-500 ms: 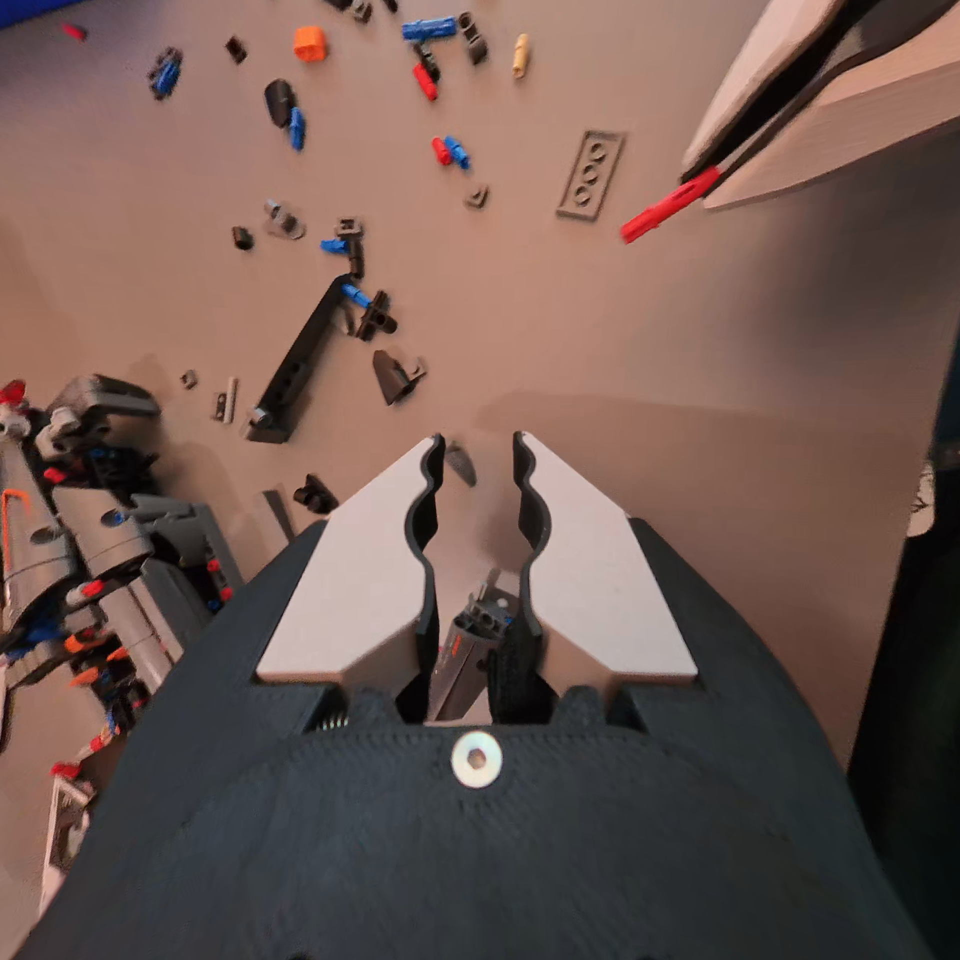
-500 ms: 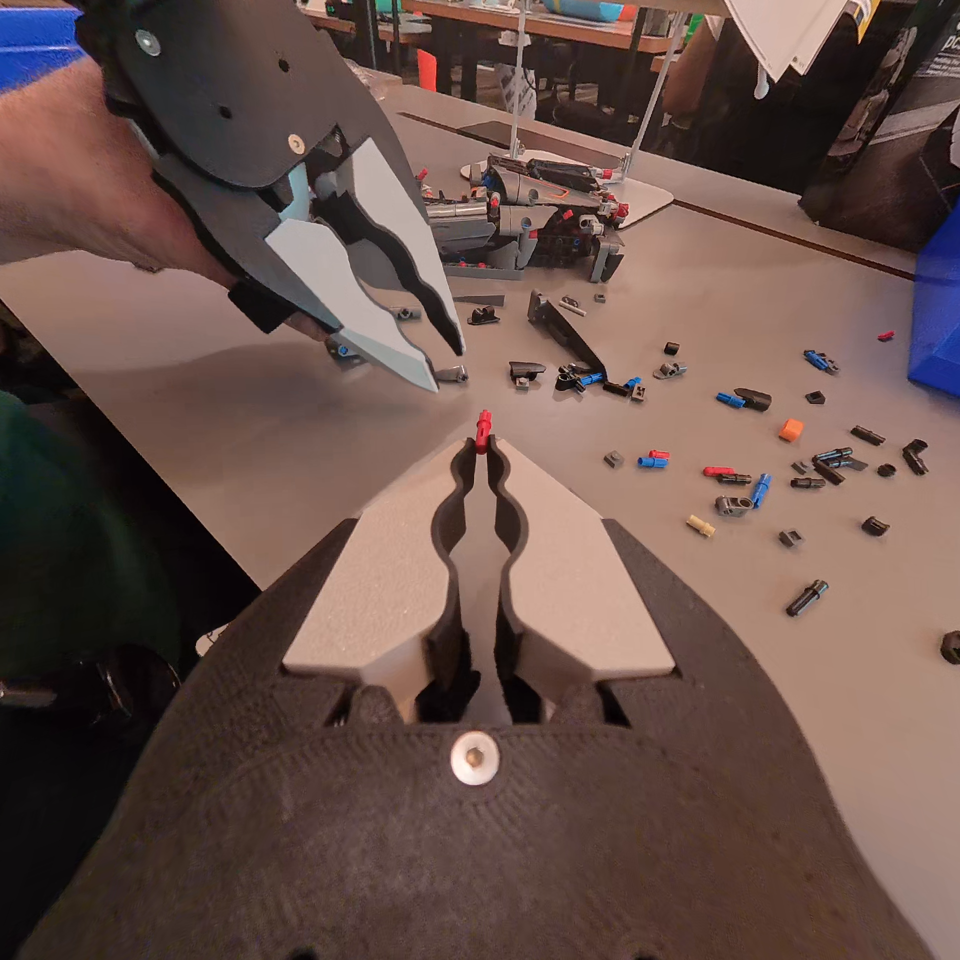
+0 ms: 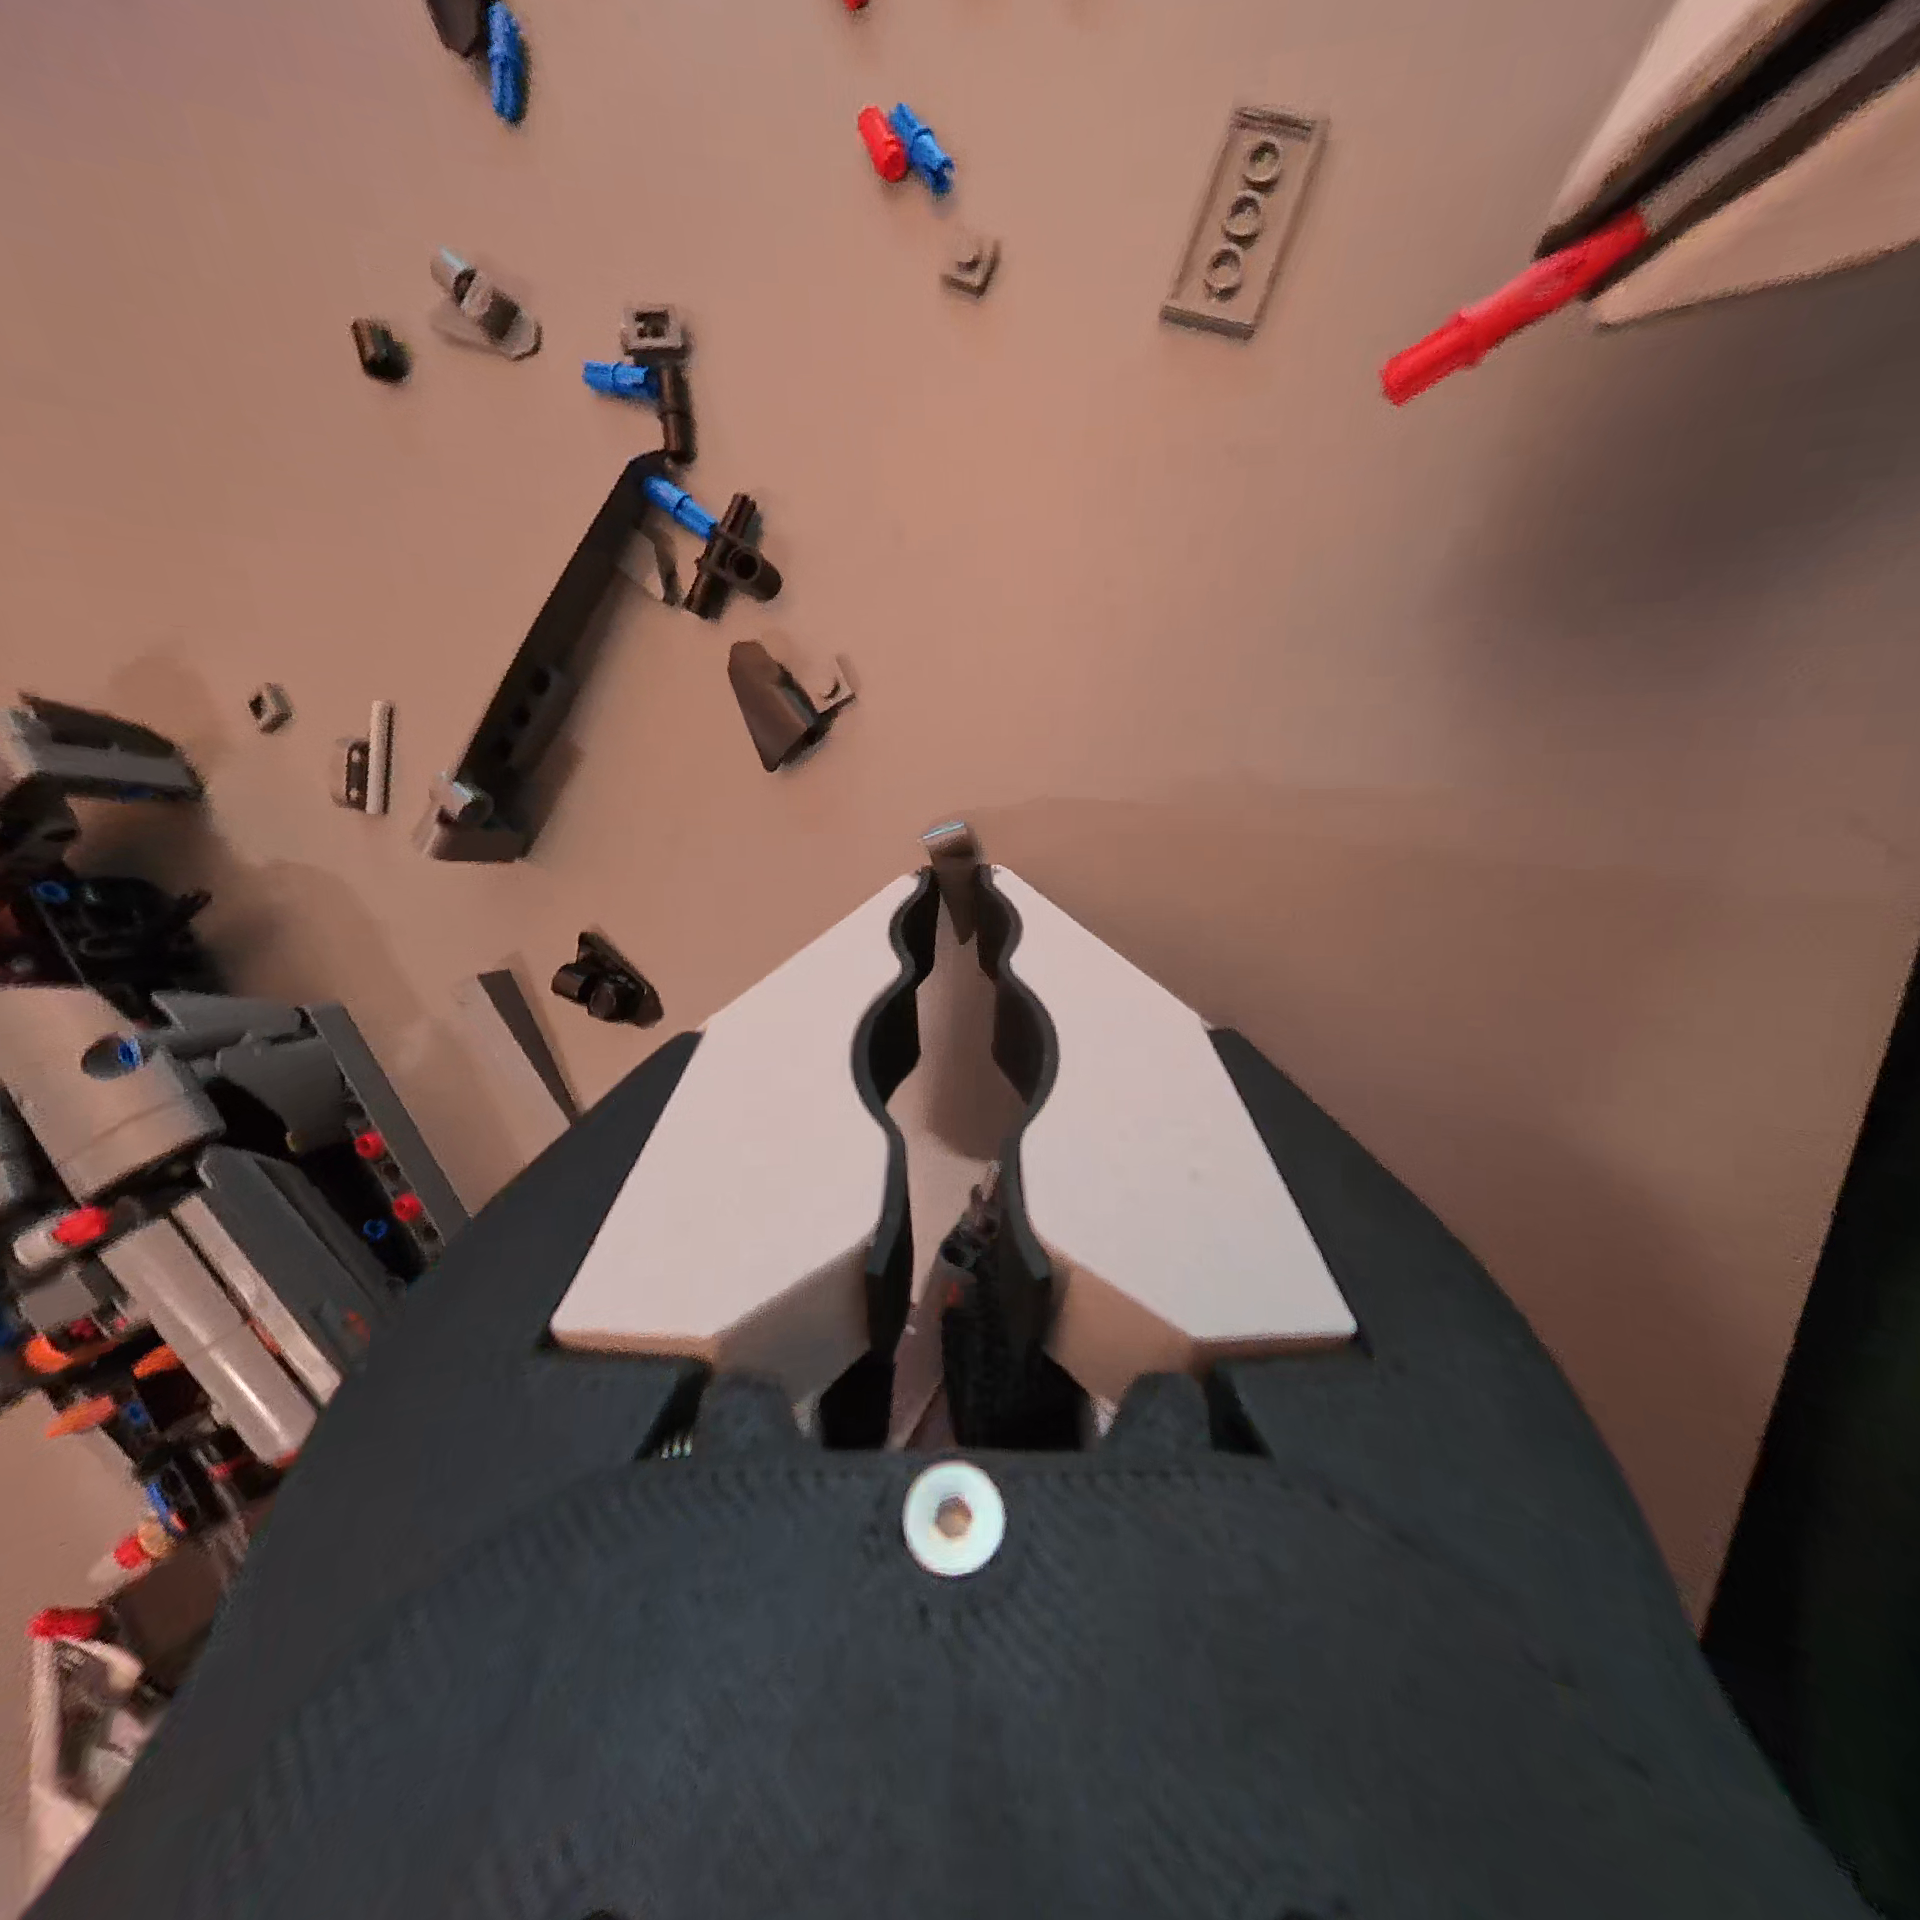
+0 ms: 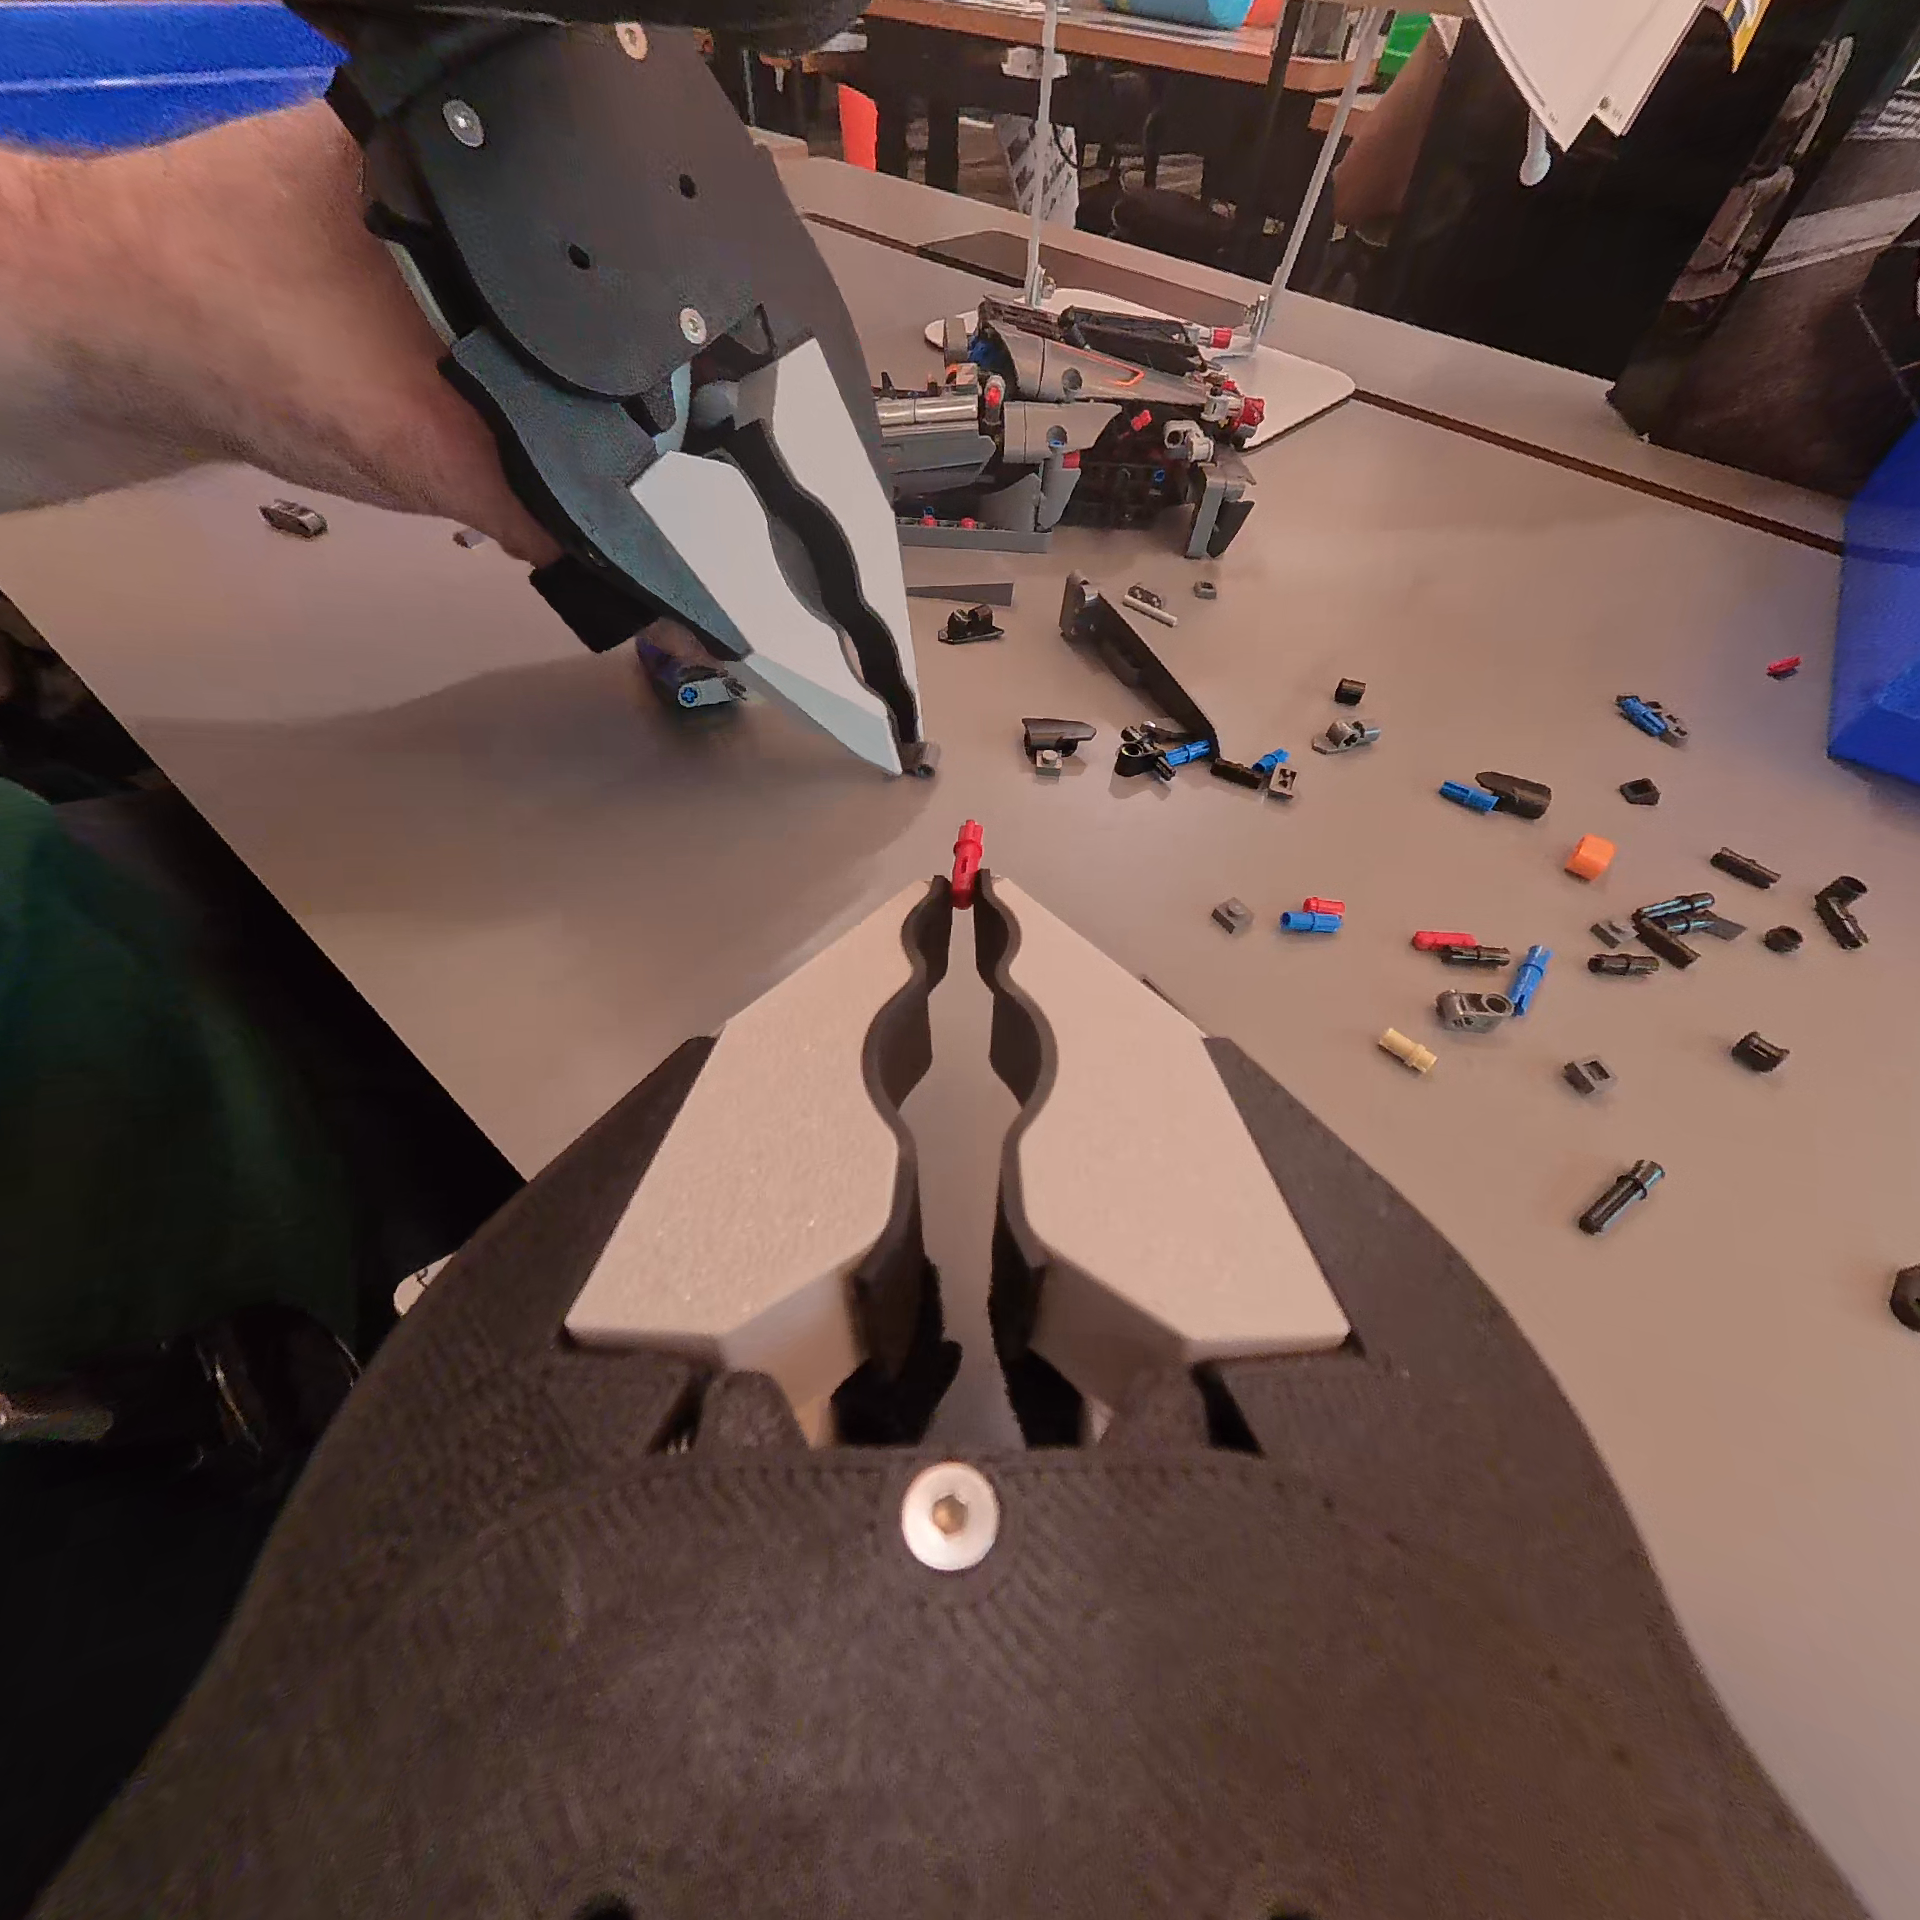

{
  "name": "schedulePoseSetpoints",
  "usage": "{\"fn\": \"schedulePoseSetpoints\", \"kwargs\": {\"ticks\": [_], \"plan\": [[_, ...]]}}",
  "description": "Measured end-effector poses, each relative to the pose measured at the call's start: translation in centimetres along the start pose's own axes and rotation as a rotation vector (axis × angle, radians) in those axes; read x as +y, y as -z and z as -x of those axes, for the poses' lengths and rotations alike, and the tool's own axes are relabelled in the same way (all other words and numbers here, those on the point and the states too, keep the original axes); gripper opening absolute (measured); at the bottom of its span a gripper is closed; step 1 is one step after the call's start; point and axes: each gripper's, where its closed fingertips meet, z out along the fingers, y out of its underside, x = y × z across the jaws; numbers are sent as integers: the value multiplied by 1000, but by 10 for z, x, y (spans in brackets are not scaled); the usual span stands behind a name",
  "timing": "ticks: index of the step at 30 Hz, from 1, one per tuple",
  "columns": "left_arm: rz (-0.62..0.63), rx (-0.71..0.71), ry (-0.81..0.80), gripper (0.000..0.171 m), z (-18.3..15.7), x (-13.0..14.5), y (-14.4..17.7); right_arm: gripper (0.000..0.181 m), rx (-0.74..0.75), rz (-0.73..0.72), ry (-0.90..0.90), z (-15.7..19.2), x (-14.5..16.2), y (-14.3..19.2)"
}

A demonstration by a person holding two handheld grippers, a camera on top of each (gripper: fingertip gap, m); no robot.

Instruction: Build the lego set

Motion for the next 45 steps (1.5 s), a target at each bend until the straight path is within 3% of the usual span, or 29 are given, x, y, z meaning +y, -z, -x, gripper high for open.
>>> {"fn": "schedulePoseSetpoints", "kwargs": {"ticks": [6,9,16,26,33,37,45], "plan": [[-39,168,-519,5,-34,-6,5,2,-23,3,-7,2,0,0],[-27,172,-625,20,-35,-9,7,2,-38,13,-7,4,2,0],[-2,132,-507,28,-23,-1,10,2,-47,20,-20,3,2,-1],[10,-15,-398,27,15,-20,-2,2,-46,22,-27,2,2,-1],[-26,155,-43,29,-20,-7,26,2,-72,56,-34,4,6,-4],[-34,132,89,33,-35,-12,24,2,-75,51,-33,5,5,-4],[5,57,144,24,-37,-11,3,2,-75,46,-23,6,5,-3]]}}
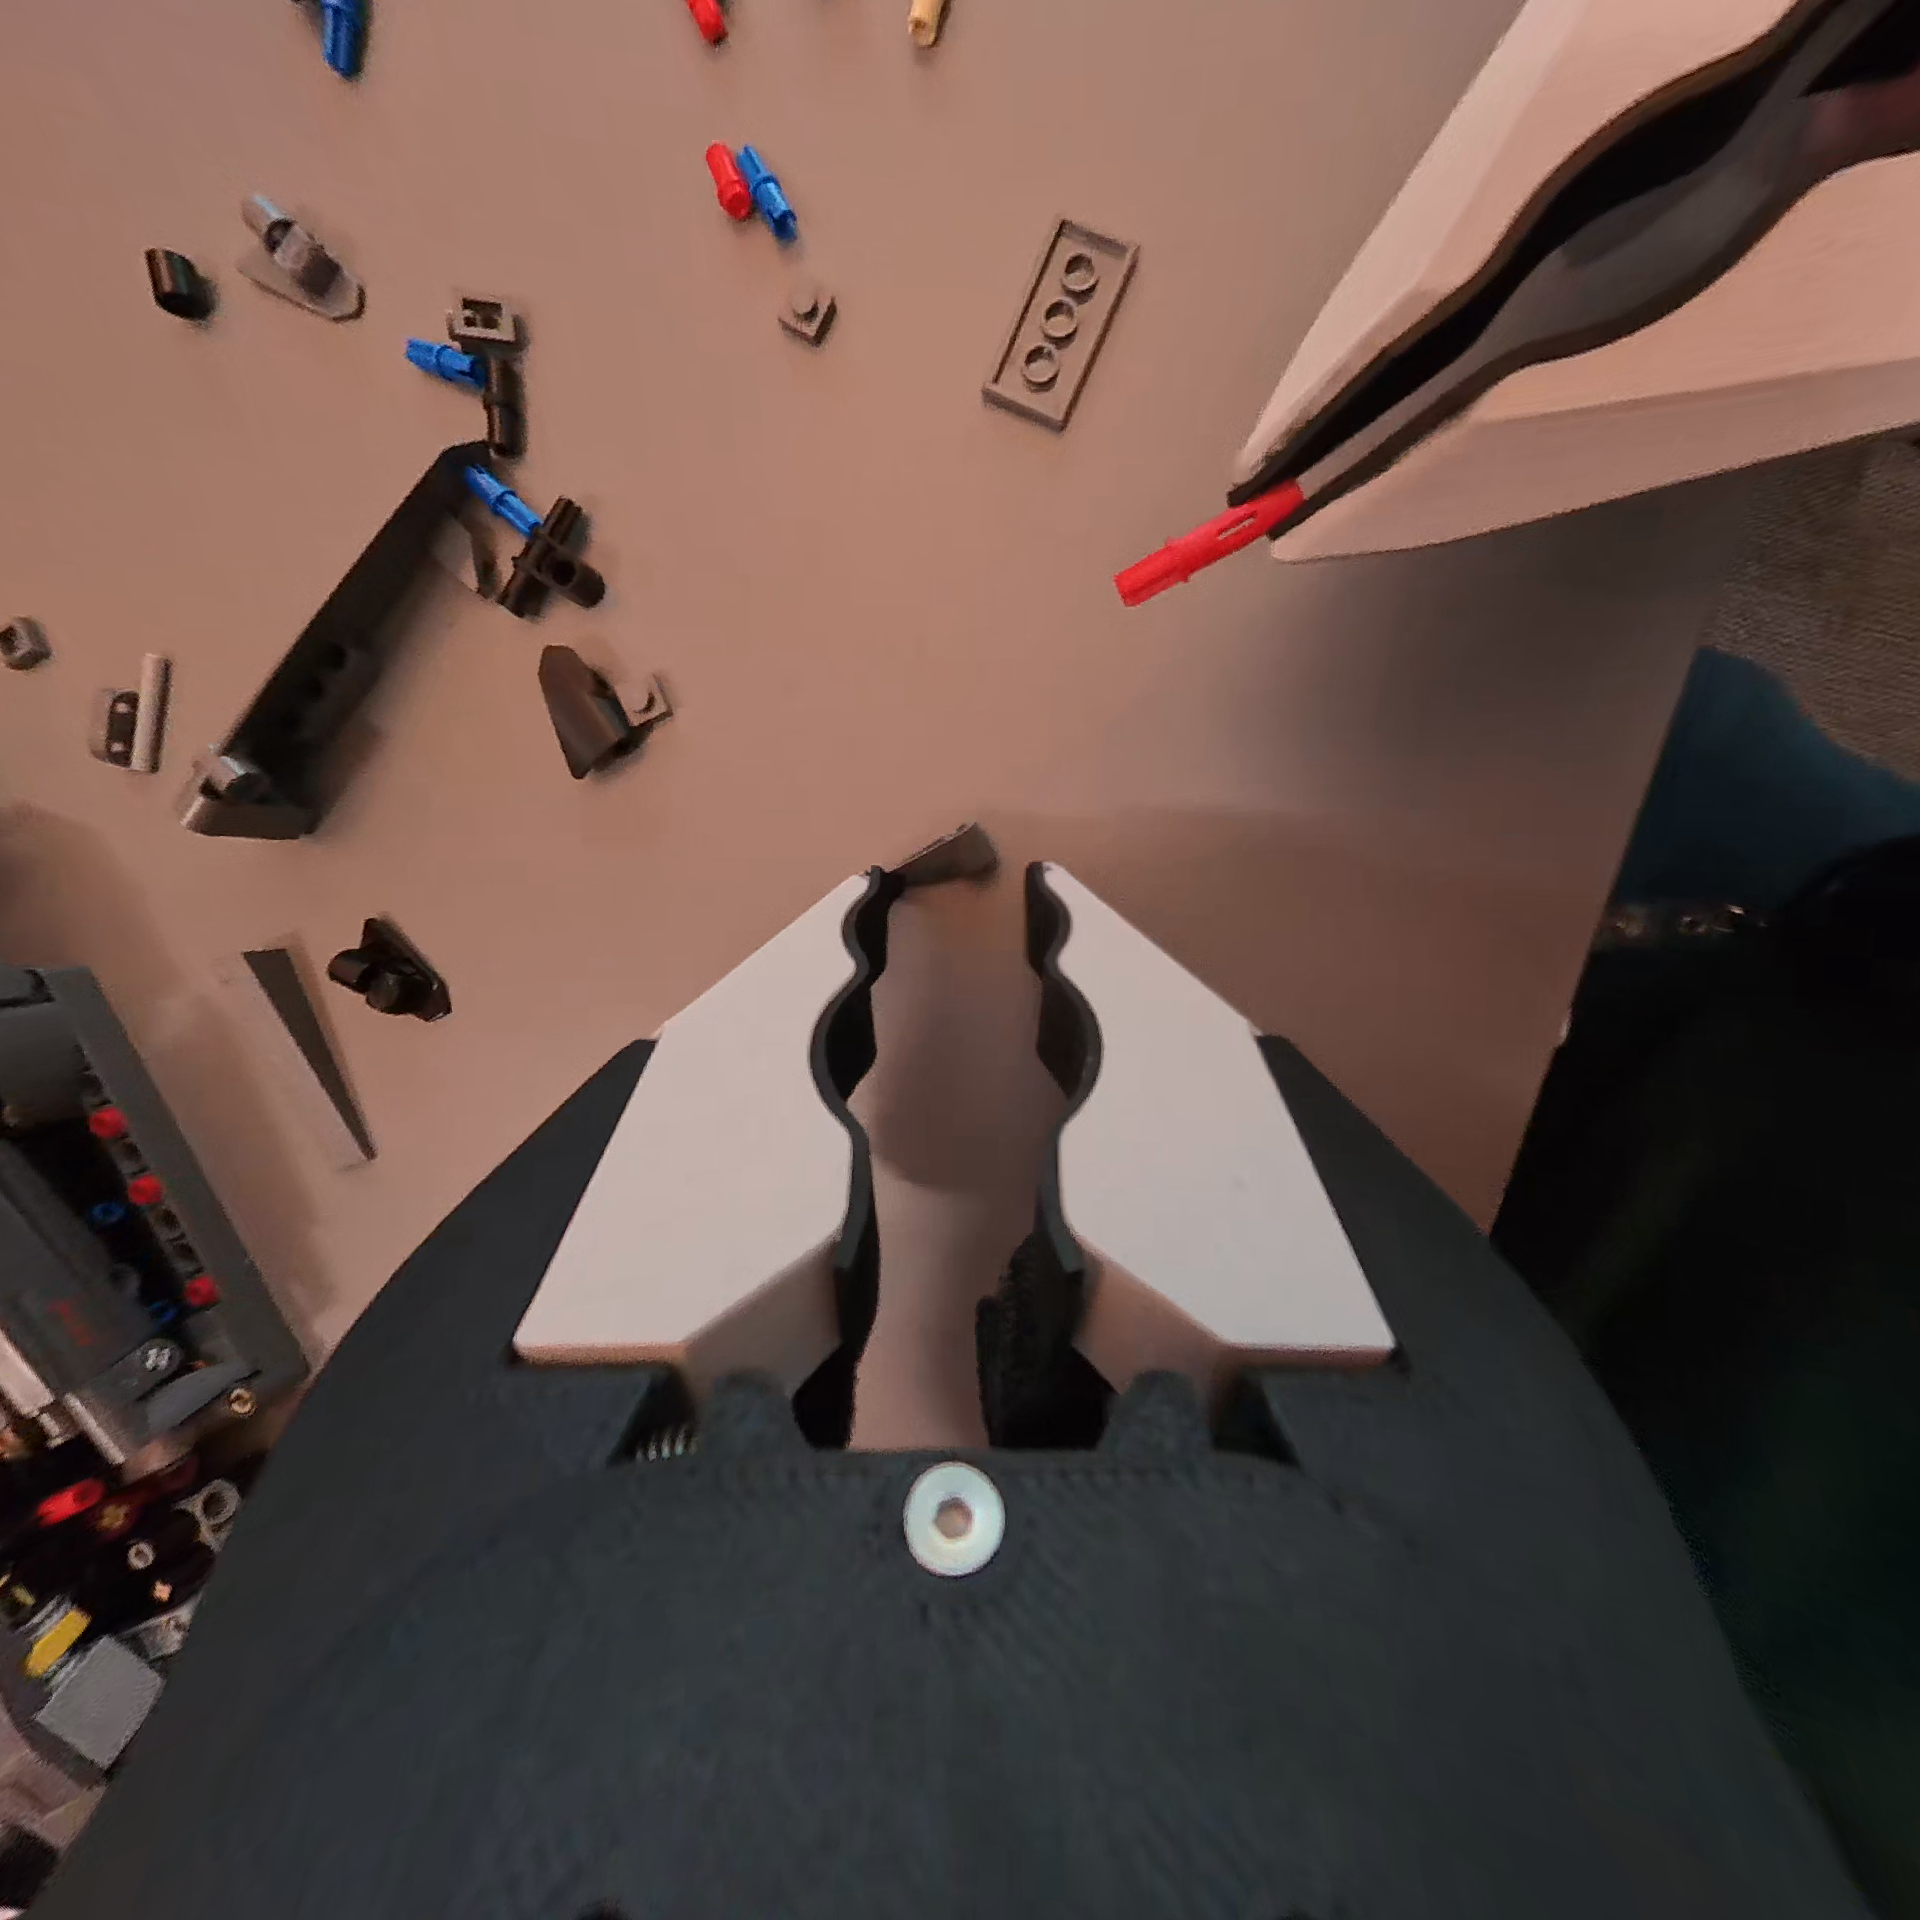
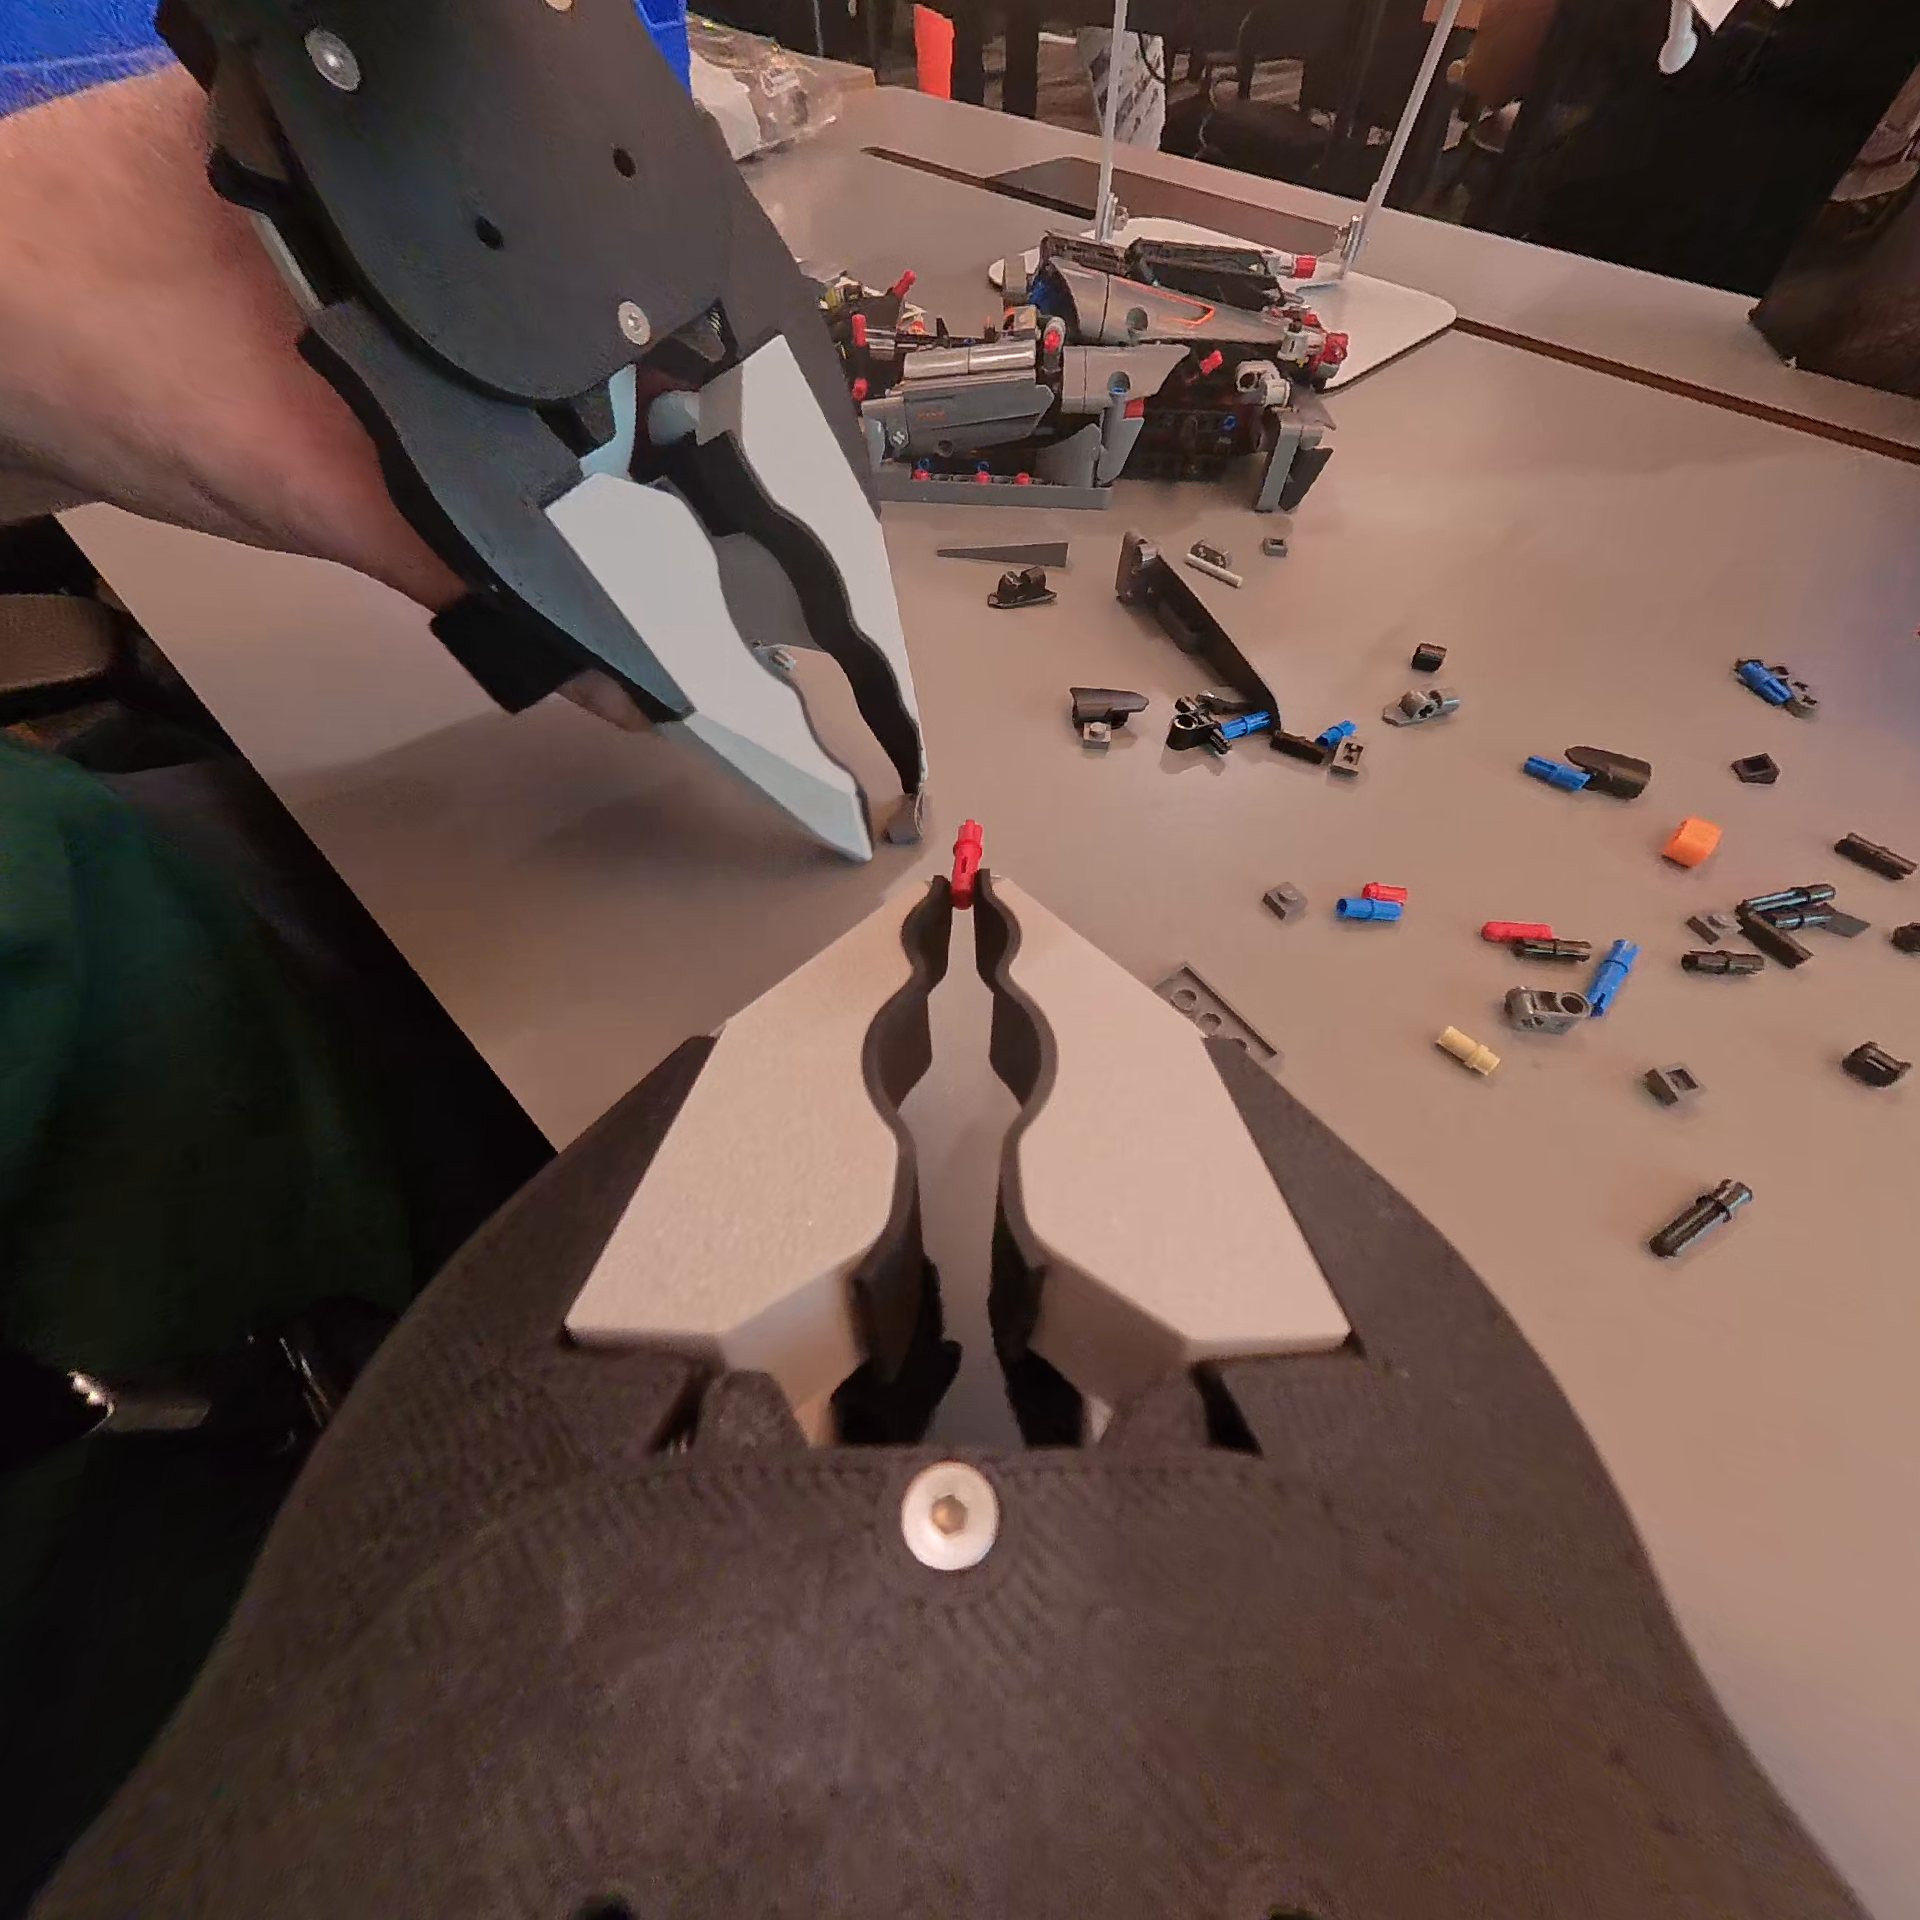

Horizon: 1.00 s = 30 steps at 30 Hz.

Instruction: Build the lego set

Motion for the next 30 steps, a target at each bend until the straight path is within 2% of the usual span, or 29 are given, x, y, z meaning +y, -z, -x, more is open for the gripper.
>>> {"fn": "schedulePoseSetpoints", "kwargs": {"ticks": [3,7,12,15,20,24,30], "plan": [[-8,0,-20,15,0,-1,-1,2,-7,12,-8,0,1,-1],[-16,4,-67,11,-1,-3,-2,2,-20,32,-21,0,3,-2],[-18,41,-11,33,-2,-5,-3,2,-28,49,-30,0,5,-4],[-29,53,43,35,-3,-8,-5,2,-27,52,-32,0,5,-4],[-33,22,68,25,-1,-12,-7,2,-29,49,-30,0,5,-4],[-32,13,30,12,-5,-13,-7,2,-32,47,-34,0,5,-4],[2,40,-160,7,-9,-5,-3,2,-38,43,-31,1,5,-3]]}}
